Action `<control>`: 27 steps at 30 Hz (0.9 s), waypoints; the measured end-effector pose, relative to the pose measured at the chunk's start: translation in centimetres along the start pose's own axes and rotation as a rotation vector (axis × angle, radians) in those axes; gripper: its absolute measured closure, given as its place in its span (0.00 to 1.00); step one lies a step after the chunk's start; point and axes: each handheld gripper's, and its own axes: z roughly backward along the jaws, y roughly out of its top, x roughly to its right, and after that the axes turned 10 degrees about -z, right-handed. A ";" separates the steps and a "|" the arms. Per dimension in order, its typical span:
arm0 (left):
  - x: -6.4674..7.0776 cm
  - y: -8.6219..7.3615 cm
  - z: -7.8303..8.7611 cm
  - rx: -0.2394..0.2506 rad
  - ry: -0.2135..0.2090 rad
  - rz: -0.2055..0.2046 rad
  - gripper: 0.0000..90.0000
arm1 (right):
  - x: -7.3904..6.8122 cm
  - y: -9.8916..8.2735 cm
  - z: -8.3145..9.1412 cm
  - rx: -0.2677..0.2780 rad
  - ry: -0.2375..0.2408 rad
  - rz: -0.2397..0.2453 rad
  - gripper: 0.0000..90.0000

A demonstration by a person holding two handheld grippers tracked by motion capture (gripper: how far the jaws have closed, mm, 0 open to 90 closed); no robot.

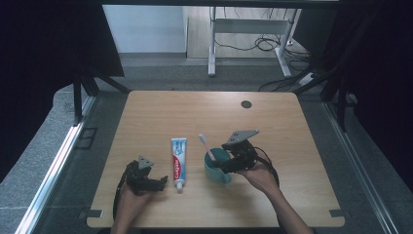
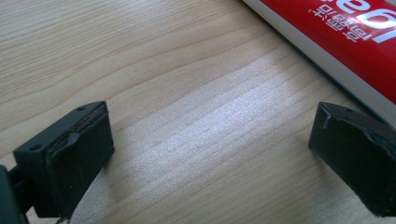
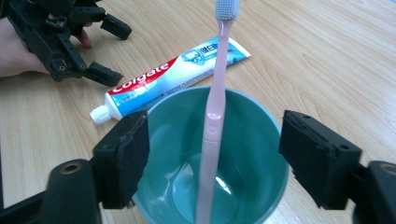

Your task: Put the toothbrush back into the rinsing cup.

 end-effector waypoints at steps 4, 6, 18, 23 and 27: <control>0.0 0.0 0.0 0.000 0.000 0.000 0.00 | 0.1 -0.2 0.4 0.000 -0.010 0.002 0.21; 0.0 0.0 0.0 0.000 0.000 0.000 0.00 | 0.1 -0.3 0.5 0.001 -0.013 0.001 0.19; 0.0 0.0 0.0 0.000 0.000 0.000 0.00 | 0.7 -1.1 2.3 0.017 -0.044 -0.004 0.13; 0.0 0.0 0.0 0.000 0.000 0.000 0.00 | 1.1 -1.6 3.0 0.023 -0.068 -0.008 0.07; 0.0 0.0 0.0 0.000 0.000 0.000 0.00 | 1.6 -2.0 3.6 0.023 -0.091 -0.008 0.04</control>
